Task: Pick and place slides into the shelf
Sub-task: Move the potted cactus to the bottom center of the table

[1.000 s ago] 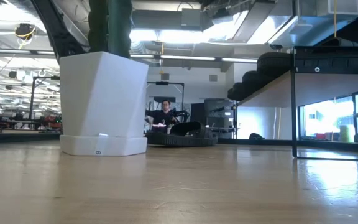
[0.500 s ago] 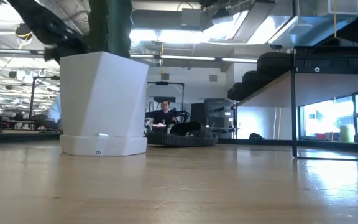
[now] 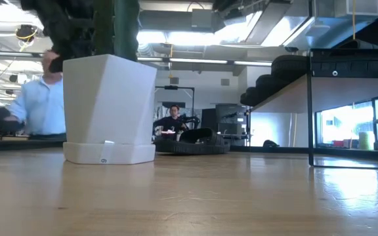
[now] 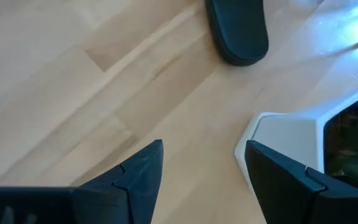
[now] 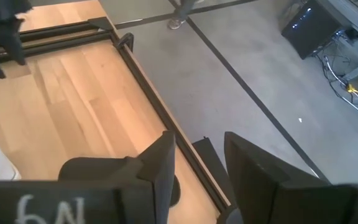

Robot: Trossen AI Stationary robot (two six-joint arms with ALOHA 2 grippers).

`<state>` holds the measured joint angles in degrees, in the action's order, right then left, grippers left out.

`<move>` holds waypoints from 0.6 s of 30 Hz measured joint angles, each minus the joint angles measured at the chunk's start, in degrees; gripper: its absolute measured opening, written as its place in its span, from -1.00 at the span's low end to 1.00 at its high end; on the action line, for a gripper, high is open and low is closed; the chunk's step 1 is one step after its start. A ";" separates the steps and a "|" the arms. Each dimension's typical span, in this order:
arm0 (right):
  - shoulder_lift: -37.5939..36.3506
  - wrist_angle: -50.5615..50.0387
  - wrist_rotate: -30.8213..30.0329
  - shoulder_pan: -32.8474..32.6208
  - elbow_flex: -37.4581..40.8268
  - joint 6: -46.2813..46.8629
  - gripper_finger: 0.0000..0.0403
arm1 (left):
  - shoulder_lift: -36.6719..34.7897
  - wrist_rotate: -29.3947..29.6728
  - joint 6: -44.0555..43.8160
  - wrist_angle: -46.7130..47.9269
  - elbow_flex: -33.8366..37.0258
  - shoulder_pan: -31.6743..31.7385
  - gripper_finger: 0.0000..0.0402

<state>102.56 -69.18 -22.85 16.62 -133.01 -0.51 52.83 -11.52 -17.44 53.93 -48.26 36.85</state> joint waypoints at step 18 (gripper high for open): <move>0.02 -0.51 0.00 0.48 0.00 -1.42 -0.31 | 6.29 11.61 -18.75 1.96 -2.70 -27.14 0.08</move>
<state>102.59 -69.69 -22.85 17.10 -133.01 -1.93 59.12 0.10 -36.19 55.89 -50.96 9.71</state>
